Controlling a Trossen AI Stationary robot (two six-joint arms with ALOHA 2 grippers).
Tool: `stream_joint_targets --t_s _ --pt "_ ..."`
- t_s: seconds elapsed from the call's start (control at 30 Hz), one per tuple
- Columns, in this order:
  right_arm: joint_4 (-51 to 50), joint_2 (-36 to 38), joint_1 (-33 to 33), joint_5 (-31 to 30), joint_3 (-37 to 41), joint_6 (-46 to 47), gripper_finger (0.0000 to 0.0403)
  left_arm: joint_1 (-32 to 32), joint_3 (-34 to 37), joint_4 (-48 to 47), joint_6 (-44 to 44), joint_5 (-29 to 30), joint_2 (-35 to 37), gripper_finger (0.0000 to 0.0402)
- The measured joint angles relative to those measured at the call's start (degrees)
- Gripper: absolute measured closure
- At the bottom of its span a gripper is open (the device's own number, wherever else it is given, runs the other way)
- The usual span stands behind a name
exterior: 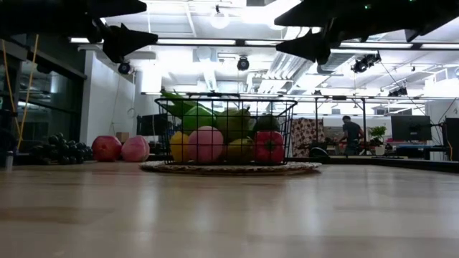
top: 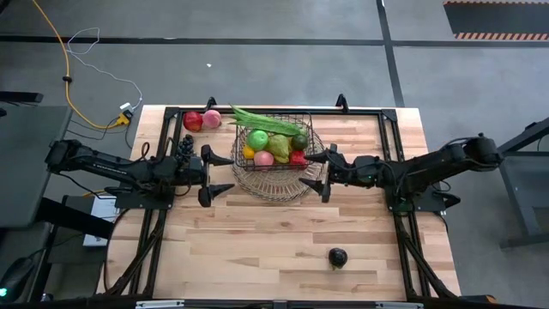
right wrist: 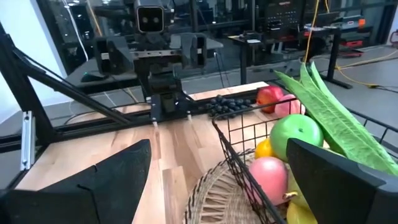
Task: Build produce basket
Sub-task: Put the mangosteen into the wire basket
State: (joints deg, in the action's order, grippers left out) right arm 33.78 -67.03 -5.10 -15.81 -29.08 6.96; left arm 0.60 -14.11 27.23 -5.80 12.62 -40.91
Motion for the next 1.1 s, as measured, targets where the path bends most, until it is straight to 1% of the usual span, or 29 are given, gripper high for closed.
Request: stream_joint_targets --t_s 0.23,0.4,0.53,0.6,0.67,0.7,0.77,0.83,0.9,0.97,1.0,1.1 --pt "-1.8 -0.1 0.0 0.2 0.0 -0.4 0.0041 0.0 0.0 0.0 0.0 0.3 0.0 0.0033" --pt "-1.8 -0.1 0.0 2.6 0.0 -0.6 0.0041 0.0 0.0 0.0 0.0 0.4 0.0 0.0033" --pt "-1.8 -0.1 -0.2 3.1 0.0 -0.4 0.0041 0.0 0.0 0.0 0.0 0.4 0.0 0.0033" --pt "-1.8 -0.1 -0.3 5.4 0.0 1.5 0.0041 0.0 0.0 0.0 -0.1 0.4 0.0 0.0033" --pt "-2.4 0.1 -0.4 10.1 -0.1 5.1 0.0041 0.0 0.0 0.0 -0.2 0.4 0.0 0.0033" --pt "-4.2 0.4 -0.8 12.4 -0.4 7.6 0.0041 0.0 0.0 0.0 -0.1 0.4 0.0 0.0033" --pt "-11.7 1.1 -2.6 15.7 -2.1 12.3 0.0041 0.0 0.0 0.0 0.0 0.4 0.0 0.0033" --pt "-21.3 1.3 -5.7 16.3 -4.9 16.9 0.0041 0.0 0.0 0.0 0.0 0.4 0.0 0.0033" --pt "-31.7 1.3 -9.5 15.4 -7.9 22.5 0.0041 0.0 0.0 0.0 0.0 0.4 0.0 0.0033" --pt "-39.9 0.5 -13.9 13.5 -10.8 29.7 0.0041 0.0 0.0 -0.2 -0.2 0.4 0.0 0.0033" --pt "-43.4 0.1 -16.2 12.2 -12.0 33.3 0.0041 0.0 0.0 -0.3 -0.5 0.4 0.0 0.0033" --pt "-49.7 -1.7 -23.3 9.3 -15.8 43.0 0.0041 0.0 0.0 -0.7 -1.5 0.4 0.0 0.0033"
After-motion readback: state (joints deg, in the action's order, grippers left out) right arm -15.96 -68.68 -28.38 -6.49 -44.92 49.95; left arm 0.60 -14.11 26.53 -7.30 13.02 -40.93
